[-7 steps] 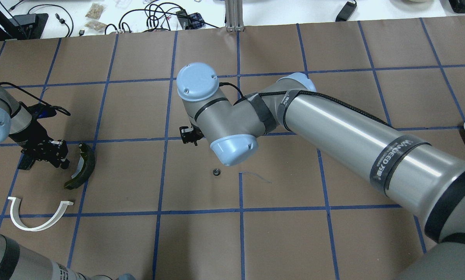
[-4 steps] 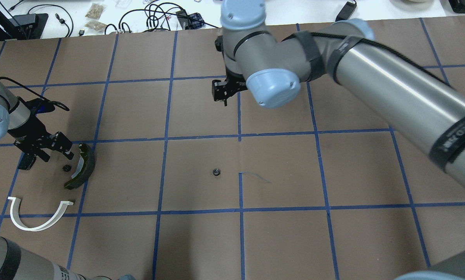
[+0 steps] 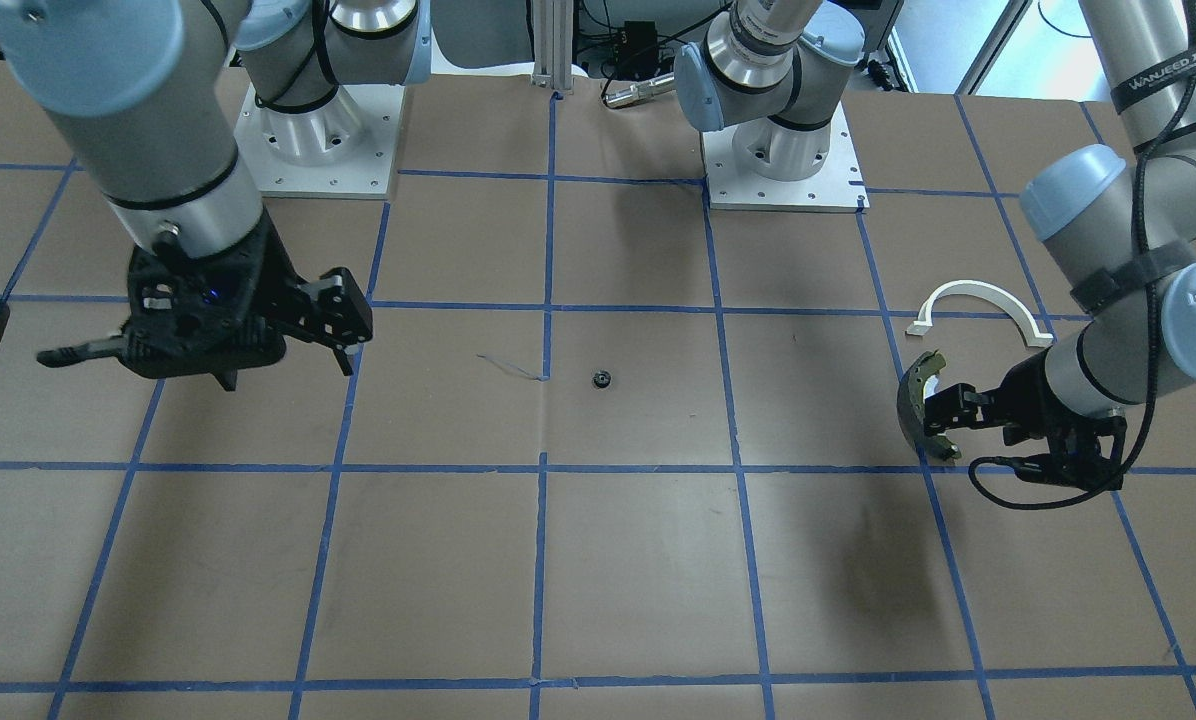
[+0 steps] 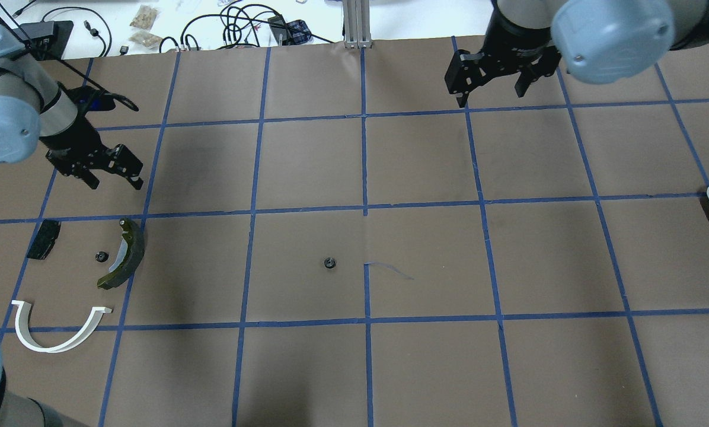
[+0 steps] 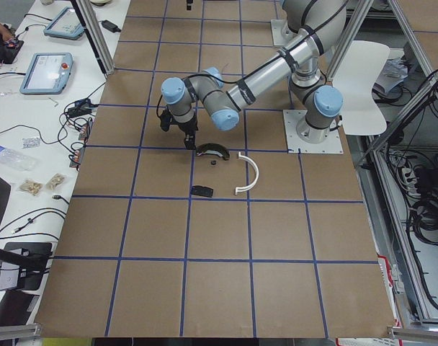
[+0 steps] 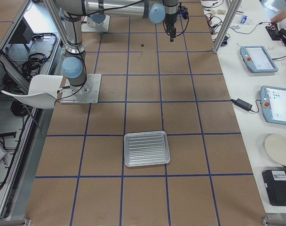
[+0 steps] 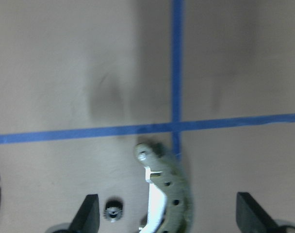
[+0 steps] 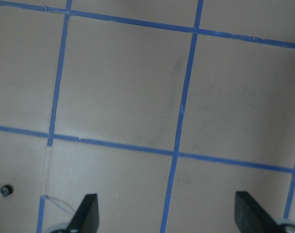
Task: Place bearing gear from tray to pile
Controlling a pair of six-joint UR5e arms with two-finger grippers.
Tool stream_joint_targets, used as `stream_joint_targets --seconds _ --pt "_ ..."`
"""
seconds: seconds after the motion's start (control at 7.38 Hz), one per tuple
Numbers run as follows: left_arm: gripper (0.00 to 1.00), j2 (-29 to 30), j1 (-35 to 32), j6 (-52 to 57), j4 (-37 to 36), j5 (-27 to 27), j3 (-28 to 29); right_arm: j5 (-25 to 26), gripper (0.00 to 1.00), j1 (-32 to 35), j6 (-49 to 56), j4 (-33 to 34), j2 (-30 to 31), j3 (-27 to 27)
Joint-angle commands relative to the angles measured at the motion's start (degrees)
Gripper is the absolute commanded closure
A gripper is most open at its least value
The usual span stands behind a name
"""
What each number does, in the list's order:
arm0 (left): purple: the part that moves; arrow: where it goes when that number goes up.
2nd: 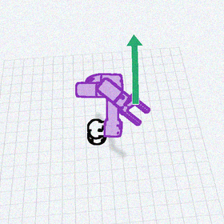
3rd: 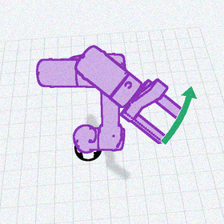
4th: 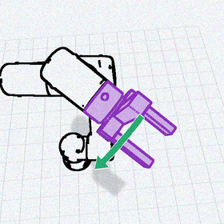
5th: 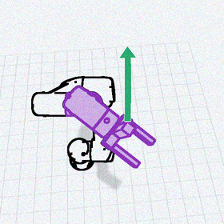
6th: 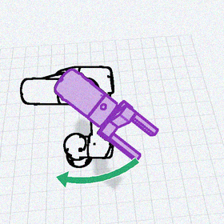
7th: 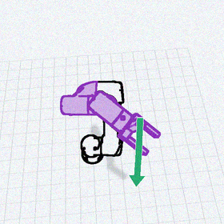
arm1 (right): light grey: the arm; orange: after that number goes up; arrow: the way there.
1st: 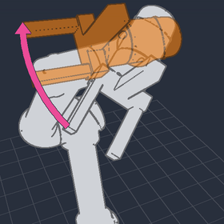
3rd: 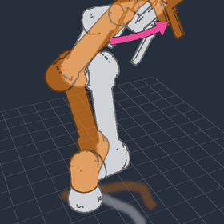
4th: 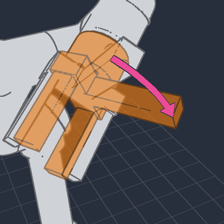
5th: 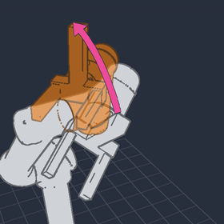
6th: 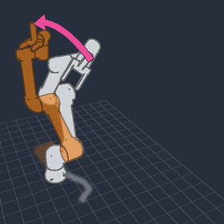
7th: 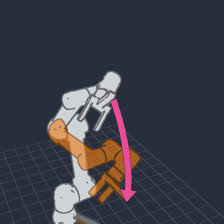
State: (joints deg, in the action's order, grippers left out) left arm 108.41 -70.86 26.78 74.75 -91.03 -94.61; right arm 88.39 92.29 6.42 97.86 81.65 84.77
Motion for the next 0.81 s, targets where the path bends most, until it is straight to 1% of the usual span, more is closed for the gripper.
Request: stream_joint_targets --seconds 0.0,0.14,0.27,0.41,0.54,0.68 --pt "0.00 -1.4 -11.6 -4.3 3.7 0.3 4.1 -0.6 0.00 -0.5 0.6 -6.5 8.8 4.1" --pt "0.00 -0.8 -15.5 -9.0 3.6 0.8 4.1 -0.4 0.00 -0.4 0.4 -5.1 10.5 8.1" --pt "0.00 -0.5 -19.6 -17.7 3.5 0.9 3.6 0.6 0.00 -0.3 0.1 -0.5 10.1 8.8" --pt "0.00 0.4 -23.8 -23.5 3.4 1.4 3.0 0.6 0.00 -0.3 -0.7 0.7 9.9 8.4" --pt "0.00 0.9 -26.8 -27.6 3.2 1.2 1.9 0.1 0.00 -0.4 -1.1 0.1 9.9 7.3" --pt "0.00 1.5 -28.8 -30.5 0.9 1.7 0.1 0.6 0.00 -0.4 -3.3 0.0 9.9 6.5"
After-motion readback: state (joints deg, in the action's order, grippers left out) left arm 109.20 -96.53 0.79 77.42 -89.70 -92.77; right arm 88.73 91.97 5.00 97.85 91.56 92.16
